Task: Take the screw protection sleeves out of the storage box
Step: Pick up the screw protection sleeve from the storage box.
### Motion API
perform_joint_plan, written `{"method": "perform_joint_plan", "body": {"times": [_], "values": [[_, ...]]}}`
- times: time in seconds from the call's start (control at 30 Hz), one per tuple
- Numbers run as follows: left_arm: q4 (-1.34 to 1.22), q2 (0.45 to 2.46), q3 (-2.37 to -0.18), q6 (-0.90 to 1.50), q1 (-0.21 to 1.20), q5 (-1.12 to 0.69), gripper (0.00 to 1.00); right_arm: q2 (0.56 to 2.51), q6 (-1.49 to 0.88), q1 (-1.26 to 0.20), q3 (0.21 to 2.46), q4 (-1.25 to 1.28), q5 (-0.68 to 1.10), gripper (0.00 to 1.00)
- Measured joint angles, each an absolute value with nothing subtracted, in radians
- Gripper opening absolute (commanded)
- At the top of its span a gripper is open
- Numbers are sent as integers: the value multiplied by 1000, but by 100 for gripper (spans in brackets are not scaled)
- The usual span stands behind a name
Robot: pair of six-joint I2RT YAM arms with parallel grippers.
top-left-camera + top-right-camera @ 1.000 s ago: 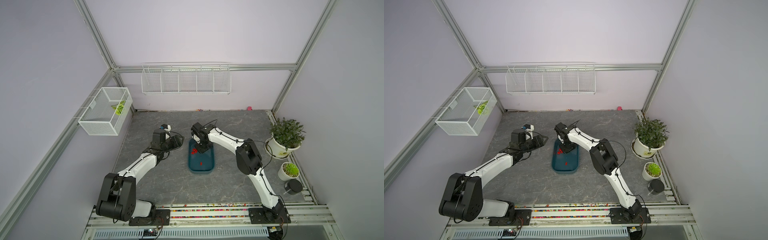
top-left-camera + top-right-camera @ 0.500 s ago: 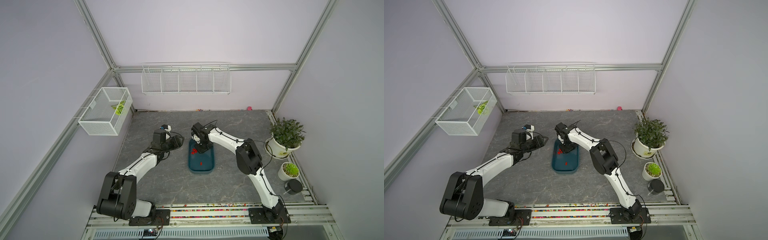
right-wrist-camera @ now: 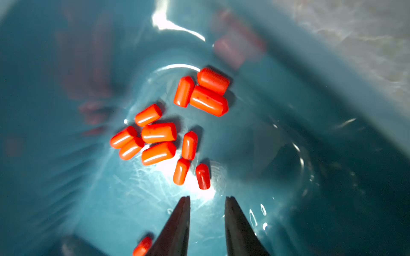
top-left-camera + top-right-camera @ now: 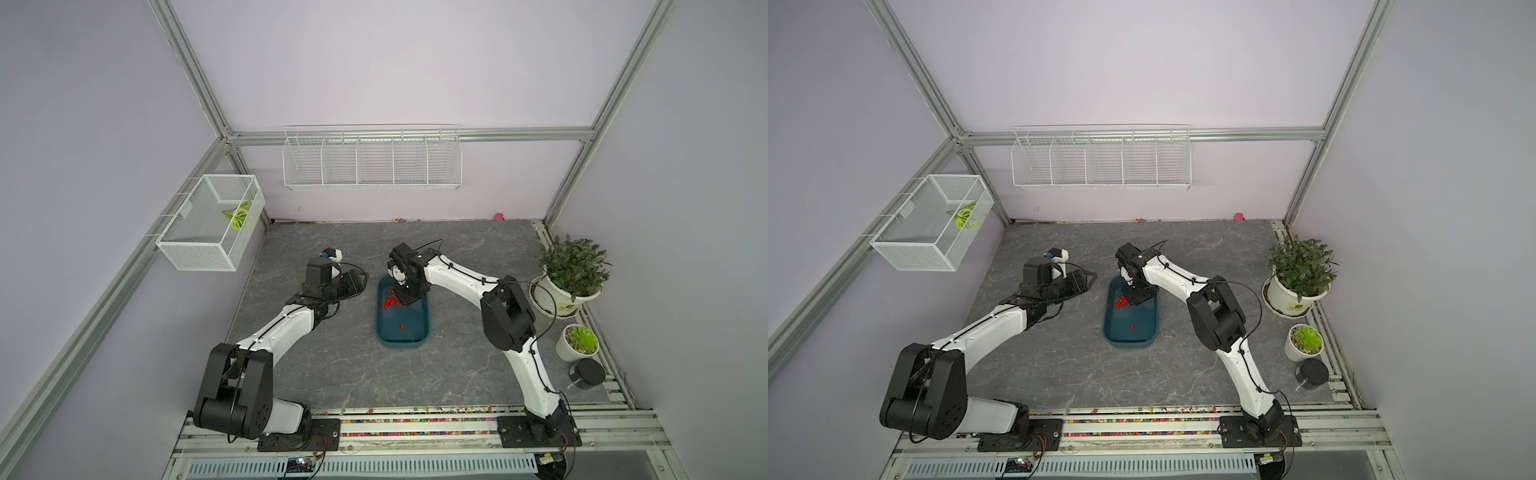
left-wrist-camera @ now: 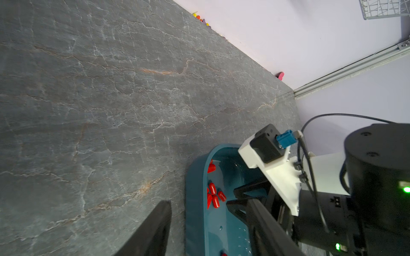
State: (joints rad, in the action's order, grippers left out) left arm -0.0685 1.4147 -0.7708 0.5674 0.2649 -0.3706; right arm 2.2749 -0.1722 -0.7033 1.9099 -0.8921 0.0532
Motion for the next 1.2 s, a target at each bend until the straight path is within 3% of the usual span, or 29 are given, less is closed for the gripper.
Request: {"method": "perform_joint_plan", "body": {"times": [0.37,1.2], "values": [[-68,1422,-772,567,265,-371,60,2273,-179,-691,1918,-883,82,25],[-61,1431,-784,567,265,-371,60,2347,-179,-691,1987,-938,113,23]]}}
